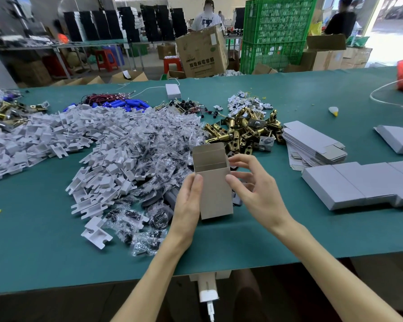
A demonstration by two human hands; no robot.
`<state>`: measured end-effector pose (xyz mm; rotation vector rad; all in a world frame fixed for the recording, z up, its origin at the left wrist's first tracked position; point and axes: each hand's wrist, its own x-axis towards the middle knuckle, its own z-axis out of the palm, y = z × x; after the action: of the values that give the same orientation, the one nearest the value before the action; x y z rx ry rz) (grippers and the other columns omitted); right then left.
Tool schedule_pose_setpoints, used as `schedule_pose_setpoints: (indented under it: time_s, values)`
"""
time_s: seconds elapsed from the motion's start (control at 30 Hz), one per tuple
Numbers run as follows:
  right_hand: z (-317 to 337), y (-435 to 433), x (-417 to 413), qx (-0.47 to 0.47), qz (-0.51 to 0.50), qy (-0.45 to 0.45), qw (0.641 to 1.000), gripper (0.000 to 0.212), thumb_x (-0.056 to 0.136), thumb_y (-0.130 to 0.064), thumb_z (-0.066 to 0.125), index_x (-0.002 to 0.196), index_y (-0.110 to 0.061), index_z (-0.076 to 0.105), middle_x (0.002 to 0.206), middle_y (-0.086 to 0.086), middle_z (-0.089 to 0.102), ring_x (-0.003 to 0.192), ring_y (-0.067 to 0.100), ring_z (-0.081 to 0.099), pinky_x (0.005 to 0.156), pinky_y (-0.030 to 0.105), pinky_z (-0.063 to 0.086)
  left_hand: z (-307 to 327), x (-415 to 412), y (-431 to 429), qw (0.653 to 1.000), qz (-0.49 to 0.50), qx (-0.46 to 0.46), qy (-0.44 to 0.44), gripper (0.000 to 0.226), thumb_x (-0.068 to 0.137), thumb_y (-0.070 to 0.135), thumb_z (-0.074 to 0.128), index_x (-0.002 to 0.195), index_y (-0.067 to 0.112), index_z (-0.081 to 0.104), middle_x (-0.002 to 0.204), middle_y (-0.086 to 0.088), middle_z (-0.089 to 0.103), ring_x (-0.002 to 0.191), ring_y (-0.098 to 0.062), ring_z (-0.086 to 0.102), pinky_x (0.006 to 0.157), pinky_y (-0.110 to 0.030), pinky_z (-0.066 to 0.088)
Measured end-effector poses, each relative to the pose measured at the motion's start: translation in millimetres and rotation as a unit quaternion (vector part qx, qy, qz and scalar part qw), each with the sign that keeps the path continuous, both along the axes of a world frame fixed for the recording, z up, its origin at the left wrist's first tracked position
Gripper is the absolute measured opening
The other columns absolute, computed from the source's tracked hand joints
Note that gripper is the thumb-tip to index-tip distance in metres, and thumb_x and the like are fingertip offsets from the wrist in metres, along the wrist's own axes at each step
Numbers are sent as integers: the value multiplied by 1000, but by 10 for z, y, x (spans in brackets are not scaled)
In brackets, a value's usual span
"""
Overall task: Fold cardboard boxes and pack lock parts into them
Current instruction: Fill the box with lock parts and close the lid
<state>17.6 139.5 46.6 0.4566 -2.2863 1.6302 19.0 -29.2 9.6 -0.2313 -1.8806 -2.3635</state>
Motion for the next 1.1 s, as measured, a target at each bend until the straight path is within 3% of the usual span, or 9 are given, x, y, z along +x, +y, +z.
schedule_pose_setpoints:
  time_s: [0.13, 0.23, 0.47, 0.57, 0.67, 0.87, 0.97, 1.1]
  values:
    - [-90, -54, 6, -64, 23, -25, 997, 34, 98, -15, 68, 126, -29, 55, 115, -14, 70, 102, 14, 72, 81, 24, 57, 5, 2, -31, 998, 43, 15, 50, 44, 108, 37, 50, 151, 35, 44, 122, -3, 70, 110, -22, 71, 80, -29, 60]
    - [-127, -79, 17, -84, 13, -22, 996, 34, 98, -16, 69, 126, -29, 56, 110, -11, 70, 100, 17, 71, 80, 30, 59, 27, 7, -39, 994, 69, 12, 85, 41, 107, 29, 53, 146, 38, 47, 122, -11, 68, 106, -25, 71, 78, -32, 61]
    - [-228, -106, 80, -105, 8, -6, 994, 38, 100, -16, 64, 134, -31, 55, 115, -17, 64, 104, 18, 68, 80, 29, 59, 40, 31, -25, 993, 65, -19, 98, 31, 106, 29, 52, 136, 35, 58, 119, -5, 69, 102, -22, 70, 75, -36, 63]
    - [-254, -113, 83, -100, 4, -8, 995, 35, 101, -16, 63, 131, -34, 59, 118, -18, 61, 106, 19, 67, 84, 41, 60, 44, 41, -26, 993, 63, -35, 92, 26, 108, 28, 51, 131, 32, 62, 117, -4, 71, 98, -19, 71, 71, -35, 63]
    - [-267, -120, 81, -98, 0, -5, 995, 28, 101, -17, 62, 125, -32, 60, 126, -7, 62, 107, 21, 65, 84, 50, 59, 45, 47, -19, 994, 62, -41, 84, 24, 107, 30, 51, 129, 27, 62, 116, -4, 71, 95, -18, 69, 71, -33, 62]
    - [-303, -186, 142, -121, 7, 3, 993, 22, 102, -17, 58, 122, -27, 58, 121, -8, 64, 101, 15, 65, 73, 23, 56, 32, 38, -15, 992, 69, -46, 96, 21, 107, 33, 51, 121, 24, 64, 110, 0, 71, 89, -11, 69, 66, -27, 59]
    - [-301, -206, 139, -121, -5, 8, 993, 20, 104, -15, 59, 120, -26, 59, 117, -4, 64, 87, 11, 65, 73, 20, 53, 35, 10, -13, 990, 89, -42, 103, 25, 107, 36, 49, 117, 22, 67, 110, 3, 72, 89, -11, 69, 65, -25, 58]
    - [-285, -218, 120, -120, -9, -2, 993, 20, 104, -17, 58, 121, -27, 59, 113, -7, 63, 83, 14, 66, 70, 30, 56, 144, -103, -9, 991, 109, -34, 68, 35, 105, 45, 48, 107, 19, 72, 106, -6, 76, 88, -30, 73, 66, -39, 61]
